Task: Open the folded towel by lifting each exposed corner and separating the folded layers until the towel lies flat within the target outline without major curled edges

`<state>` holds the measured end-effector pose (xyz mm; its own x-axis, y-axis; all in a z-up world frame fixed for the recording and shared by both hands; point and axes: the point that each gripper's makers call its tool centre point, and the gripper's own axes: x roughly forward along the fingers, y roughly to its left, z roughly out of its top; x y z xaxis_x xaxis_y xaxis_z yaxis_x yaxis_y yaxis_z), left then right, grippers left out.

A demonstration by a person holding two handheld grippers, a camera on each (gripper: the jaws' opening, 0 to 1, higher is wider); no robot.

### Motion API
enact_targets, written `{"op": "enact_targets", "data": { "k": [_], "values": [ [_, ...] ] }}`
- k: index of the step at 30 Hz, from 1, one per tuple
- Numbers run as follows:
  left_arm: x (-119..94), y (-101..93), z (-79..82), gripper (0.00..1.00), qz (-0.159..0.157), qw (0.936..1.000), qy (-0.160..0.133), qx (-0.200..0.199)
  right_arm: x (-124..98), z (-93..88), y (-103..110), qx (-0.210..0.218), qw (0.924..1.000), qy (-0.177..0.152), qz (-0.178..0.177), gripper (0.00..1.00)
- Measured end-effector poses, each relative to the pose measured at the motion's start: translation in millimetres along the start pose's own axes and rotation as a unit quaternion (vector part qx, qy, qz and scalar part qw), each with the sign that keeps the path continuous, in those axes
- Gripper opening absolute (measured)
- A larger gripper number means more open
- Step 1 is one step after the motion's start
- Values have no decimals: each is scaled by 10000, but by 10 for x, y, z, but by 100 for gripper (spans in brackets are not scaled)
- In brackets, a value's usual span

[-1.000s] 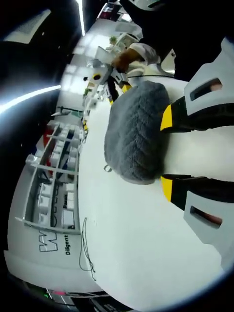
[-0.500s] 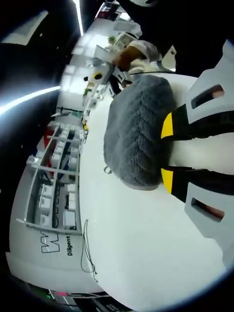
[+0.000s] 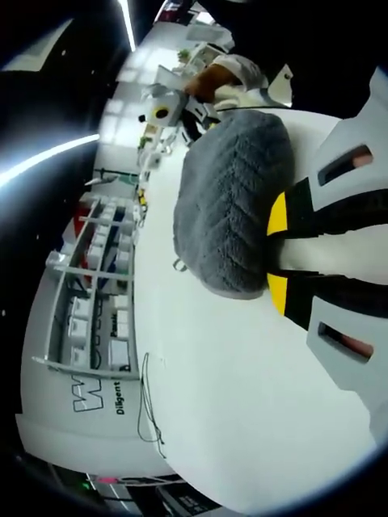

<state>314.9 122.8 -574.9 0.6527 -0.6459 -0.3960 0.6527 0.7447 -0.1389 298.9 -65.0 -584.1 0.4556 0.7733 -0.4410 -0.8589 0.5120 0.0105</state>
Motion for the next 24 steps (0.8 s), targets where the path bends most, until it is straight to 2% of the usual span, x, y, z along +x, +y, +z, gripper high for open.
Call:
{"op": "enact_targets", "data": {
  "k": [15, 24],
  "values": [
    [66, 199, 86, 13, 293, 9995, -108, 69, -50, -9, 70, 2, 9998, 108, 155, 26],
    [110, 223, 111, 12, 344, 9993, -168, 39, -55, -23, 108, -8, 9997, 133, 180, 26]
  ]
}}
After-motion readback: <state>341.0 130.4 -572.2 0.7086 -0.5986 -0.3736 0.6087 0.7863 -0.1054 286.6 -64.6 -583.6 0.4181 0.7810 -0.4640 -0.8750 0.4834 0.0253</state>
